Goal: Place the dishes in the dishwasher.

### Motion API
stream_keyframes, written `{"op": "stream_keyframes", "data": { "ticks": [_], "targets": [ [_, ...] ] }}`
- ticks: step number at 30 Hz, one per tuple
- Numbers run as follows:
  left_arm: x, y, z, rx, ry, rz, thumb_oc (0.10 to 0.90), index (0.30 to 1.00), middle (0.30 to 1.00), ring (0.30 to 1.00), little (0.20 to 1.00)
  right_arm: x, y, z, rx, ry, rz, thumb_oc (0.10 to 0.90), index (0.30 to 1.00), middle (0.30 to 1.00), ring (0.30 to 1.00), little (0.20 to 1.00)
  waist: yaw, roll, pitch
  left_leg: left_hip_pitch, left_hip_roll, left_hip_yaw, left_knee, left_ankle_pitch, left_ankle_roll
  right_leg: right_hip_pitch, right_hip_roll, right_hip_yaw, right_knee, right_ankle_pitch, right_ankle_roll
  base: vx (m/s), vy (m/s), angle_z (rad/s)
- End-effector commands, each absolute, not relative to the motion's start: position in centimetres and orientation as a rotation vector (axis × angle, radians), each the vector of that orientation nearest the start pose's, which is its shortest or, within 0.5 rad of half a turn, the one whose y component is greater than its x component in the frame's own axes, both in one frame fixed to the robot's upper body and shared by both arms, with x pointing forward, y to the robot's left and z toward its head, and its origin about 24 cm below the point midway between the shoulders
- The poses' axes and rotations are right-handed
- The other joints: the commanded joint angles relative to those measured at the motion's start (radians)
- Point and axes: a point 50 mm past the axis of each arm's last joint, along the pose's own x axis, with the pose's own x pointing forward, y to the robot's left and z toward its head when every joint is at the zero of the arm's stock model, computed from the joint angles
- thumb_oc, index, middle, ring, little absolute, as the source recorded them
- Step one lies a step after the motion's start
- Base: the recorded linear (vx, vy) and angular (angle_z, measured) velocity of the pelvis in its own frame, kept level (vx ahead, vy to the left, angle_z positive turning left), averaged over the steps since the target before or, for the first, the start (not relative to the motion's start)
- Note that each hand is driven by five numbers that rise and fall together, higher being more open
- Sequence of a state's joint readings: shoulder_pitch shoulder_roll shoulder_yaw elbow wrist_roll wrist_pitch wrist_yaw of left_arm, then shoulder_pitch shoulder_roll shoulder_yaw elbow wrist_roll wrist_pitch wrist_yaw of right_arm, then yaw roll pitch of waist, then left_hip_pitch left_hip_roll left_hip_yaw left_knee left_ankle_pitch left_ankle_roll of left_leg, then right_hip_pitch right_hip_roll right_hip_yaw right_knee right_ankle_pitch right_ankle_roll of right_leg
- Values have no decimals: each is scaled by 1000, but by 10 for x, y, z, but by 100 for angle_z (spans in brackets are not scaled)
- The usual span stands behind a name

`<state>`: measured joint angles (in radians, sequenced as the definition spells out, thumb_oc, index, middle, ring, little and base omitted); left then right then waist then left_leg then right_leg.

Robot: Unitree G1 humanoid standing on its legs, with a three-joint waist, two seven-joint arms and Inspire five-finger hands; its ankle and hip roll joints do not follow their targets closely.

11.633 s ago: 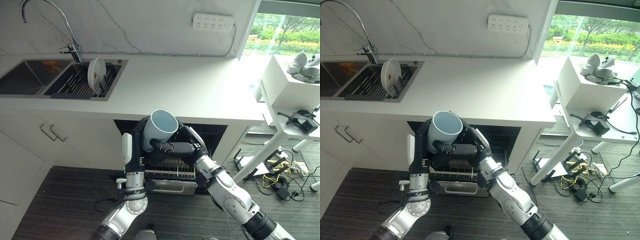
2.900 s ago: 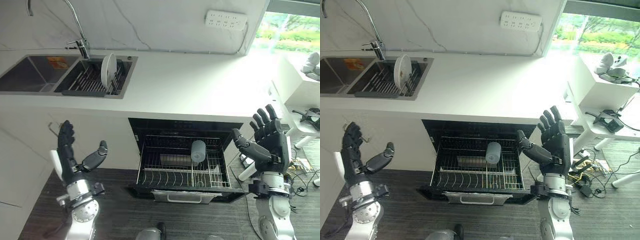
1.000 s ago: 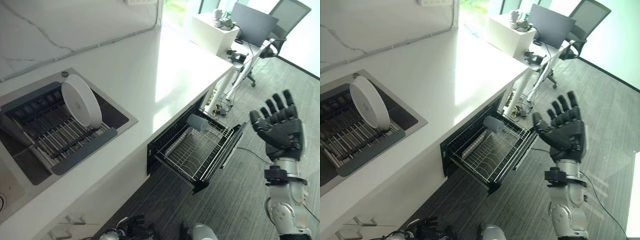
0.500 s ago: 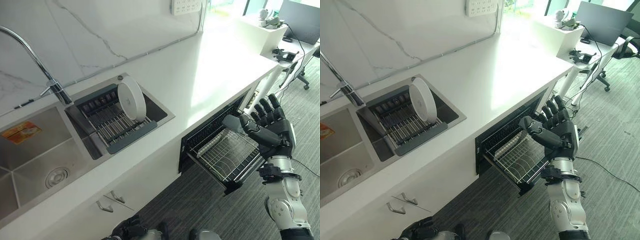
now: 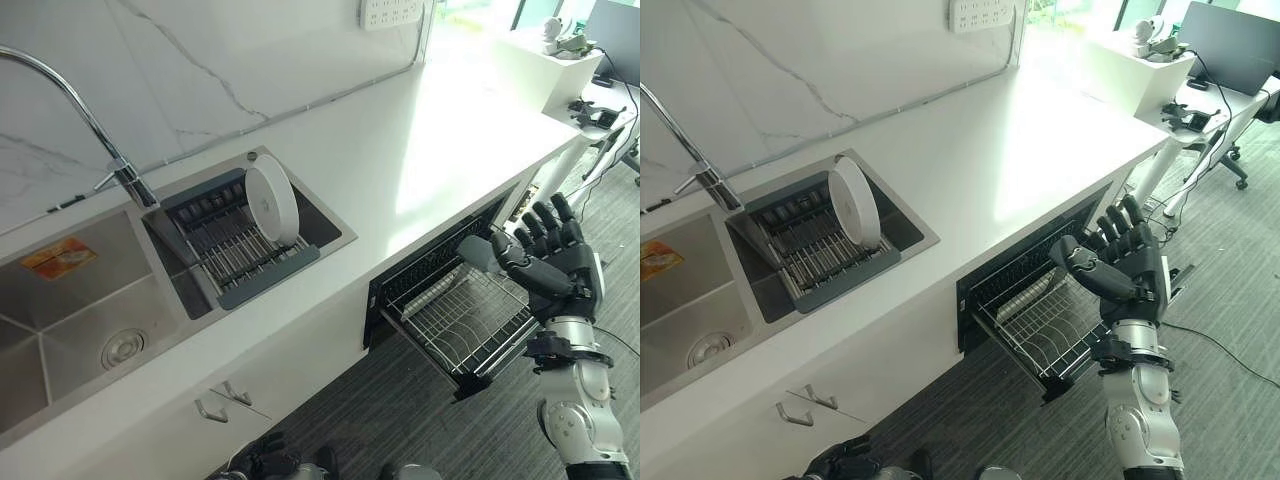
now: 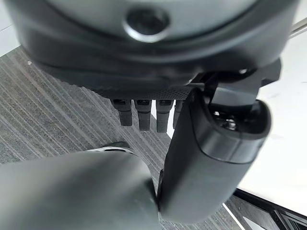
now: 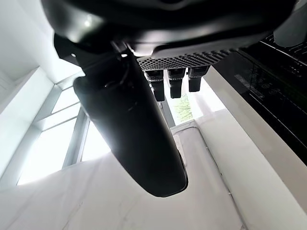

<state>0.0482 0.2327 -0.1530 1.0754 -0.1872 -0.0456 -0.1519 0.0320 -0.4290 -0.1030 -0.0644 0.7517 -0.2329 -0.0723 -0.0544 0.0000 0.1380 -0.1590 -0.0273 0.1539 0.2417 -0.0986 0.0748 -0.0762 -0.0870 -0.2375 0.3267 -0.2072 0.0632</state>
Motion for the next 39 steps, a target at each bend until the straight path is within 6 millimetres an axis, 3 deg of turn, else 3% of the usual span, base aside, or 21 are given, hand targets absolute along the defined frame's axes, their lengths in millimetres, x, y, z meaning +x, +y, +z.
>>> {"op": "stream_keyframes", "data": {
  "ticks": [1,3,7,9,11,21,33,39],
  "targets": [
    [80,215,-163,85,1191,-30,800,900,900,900,900,243,-245,156,303,-618,-52,800,900,900,900,900,-1,6,17,41,31,19,58,-153,-3,-26,11,-50,47,180,92,39,-68,-9],
    [81,218,-163,91,1188,-32,800,900,900,900,900,242,-247,154,320,-628,-61,800,900,900,900,900,-4,4,24,57,35,14,58,-162,-8,-44,-31,-63,0,198,98,74,-142,-11],
    [81,224,-161,118,1182,-25,800,900,900,900,900,241,-252,153,323,-627,-55,800,900,900,900,900,-5,-7,33,83,16,-33,58,-185,-17,-125,-133,10,-27,224,124,63,-201,33],
    [79,231,-160,112,1190,26,800,900,900,900,900,242,-252,151,320,-614,-49,800,900,900,900,900,5,-16,24,85,21,-53,58,-192,-28,-136,-143,27,-27,190,132,61,-261,45],
    [74,232,-161,96,1204,41,800,900,900,900,900,242,-253,151,320,-604,-40,800,900,900,900,900,19,-27,10,74,32,-48,58,-181,-46,-126,-147,19,-27,137,136,10,-184,52],
    [54,220,-167,11,1251,58,800,900,900,900,900,251,-232,155,295,-555,105,800,900,900,900,900,50,-32,-16,34,68,-43,58,-159,-86,-82,-143,-33,-27,69,114,-15,-65,19],
    [43,220,-170,47,1294,49,800,900,900,900,900,258,-195,181,201,-636,327,800,900,900,900,900,105,-25,-38,30,66,-49,58,-150,-88,-40,-163,-74,-27,47,116,39,11,11],
    [44,223,-169,96,1311,-4,800,900,900,900,900,278,-171,190,249,-582,368,800,900,900,900,900,157,-22,-47,15,62,-64,58,-141,-92,-23,-180,-116,-27,43,121,51,7,15]
  ]
}}
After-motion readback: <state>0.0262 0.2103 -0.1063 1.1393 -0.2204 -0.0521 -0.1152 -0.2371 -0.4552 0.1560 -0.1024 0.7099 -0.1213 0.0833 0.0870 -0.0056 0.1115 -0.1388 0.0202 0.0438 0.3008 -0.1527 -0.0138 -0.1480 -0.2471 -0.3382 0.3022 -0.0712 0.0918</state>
